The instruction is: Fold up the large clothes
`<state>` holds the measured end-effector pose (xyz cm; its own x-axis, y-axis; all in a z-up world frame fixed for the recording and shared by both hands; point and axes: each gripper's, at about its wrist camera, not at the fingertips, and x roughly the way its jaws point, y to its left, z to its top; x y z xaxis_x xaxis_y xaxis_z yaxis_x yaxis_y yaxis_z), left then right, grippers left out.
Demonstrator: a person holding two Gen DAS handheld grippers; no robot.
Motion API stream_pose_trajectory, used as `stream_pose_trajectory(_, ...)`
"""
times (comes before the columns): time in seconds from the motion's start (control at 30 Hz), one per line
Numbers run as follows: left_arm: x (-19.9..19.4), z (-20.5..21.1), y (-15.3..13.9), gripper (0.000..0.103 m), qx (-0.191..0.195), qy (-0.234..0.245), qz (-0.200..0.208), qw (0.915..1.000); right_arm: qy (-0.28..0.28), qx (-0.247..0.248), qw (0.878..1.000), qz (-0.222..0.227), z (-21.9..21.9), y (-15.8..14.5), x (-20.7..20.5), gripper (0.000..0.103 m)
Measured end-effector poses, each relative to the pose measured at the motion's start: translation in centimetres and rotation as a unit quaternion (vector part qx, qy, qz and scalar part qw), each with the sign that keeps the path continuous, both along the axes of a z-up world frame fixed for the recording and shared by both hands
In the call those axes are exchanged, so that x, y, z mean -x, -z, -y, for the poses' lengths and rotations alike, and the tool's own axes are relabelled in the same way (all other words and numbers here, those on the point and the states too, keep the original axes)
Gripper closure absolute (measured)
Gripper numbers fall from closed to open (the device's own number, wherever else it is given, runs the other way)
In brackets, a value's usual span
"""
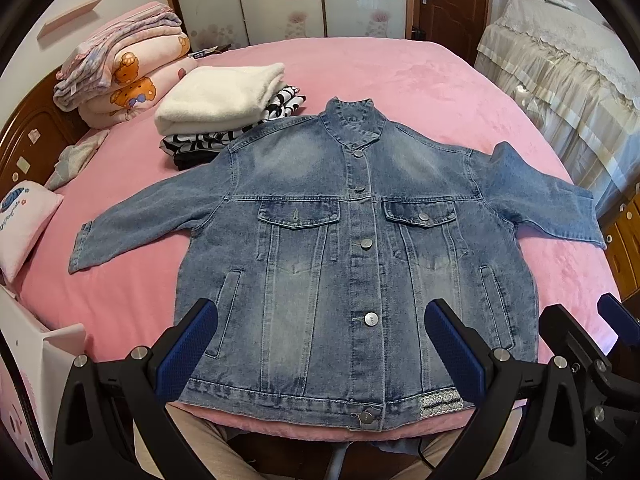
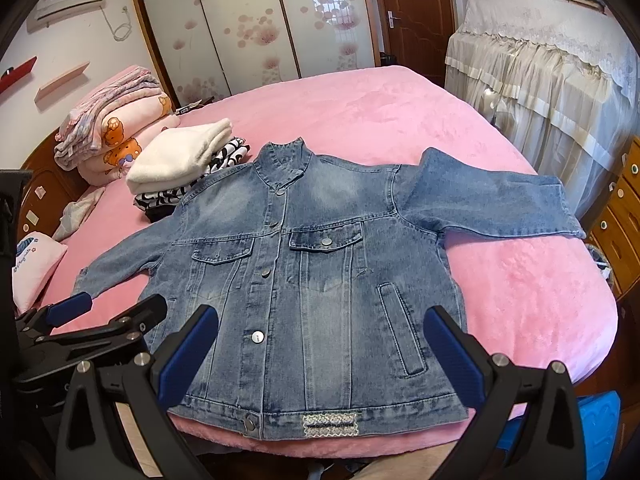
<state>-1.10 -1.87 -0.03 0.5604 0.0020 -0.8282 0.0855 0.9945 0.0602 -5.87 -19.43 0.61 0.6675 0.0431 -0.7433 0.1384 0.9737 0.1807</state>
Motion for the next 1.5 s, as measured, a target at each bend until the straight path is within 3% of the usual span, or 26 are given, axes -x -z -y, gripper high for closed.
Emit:
stream_pose_trajectory(0.3, -1.7, 2.4, -0.5, 0.001, -0.011, 0.014, 0.007, 0.9998, 0.019, -0.013, 1.000, 0.006, 3.0, 1.0, -0.4, 0.000)
stream_pose_trajectory(0.6, -4.5, 7.4, -2.0, 0.001, -0.032, 0.065, 0.052, 0.9960, 0.058, -0.020, 0.998, 0.026, 8.7, 0.9, -1.8, 0.000)
stream_pose_trajectory(0.87, -7.7, 13.5, -2.9, 0.001, -0.007, 0.140, 0.075, 0.9873, 0.139, 0.003, 0.989, 0.042, 16.4, 0.9, -3.0, 0.000)
stream_pose_trajectory(1.1, -10.9, 20.2, -2.6, 0.001, 0.021, 0.201, 0.069, 0.9769, 0.217, 0.026, 0.976, 0.027, 24.2, 2.2, -3.7, 0.000)
stream_pose_trajectory(1.2, -11.8, 23.3, -2.1, 0.001, 0.004, 0.222, 0.087, 0.9711, 0.242, 0.017, 0.970, 0.023, 27.3, 3.1, -3.7, 0.000)
stream_pose_trajectory(1.3, -12.9, 26.4, -1.1, 0.001, 0.012, 0.249, 0.089, 0.9643, 0.269, -0.001, 0.963, 0.013, 31.3, 4.5, -3.6, 0.000)
stream_pose_trajectory(1.5, -15.9, 31.7, 3.0, 0.001, 0.028, 0.265, 0.071, 0.9613, 0.302, -0.075, 0.950, -0.016, 38.3, 9.4, -4.3, 0.000)
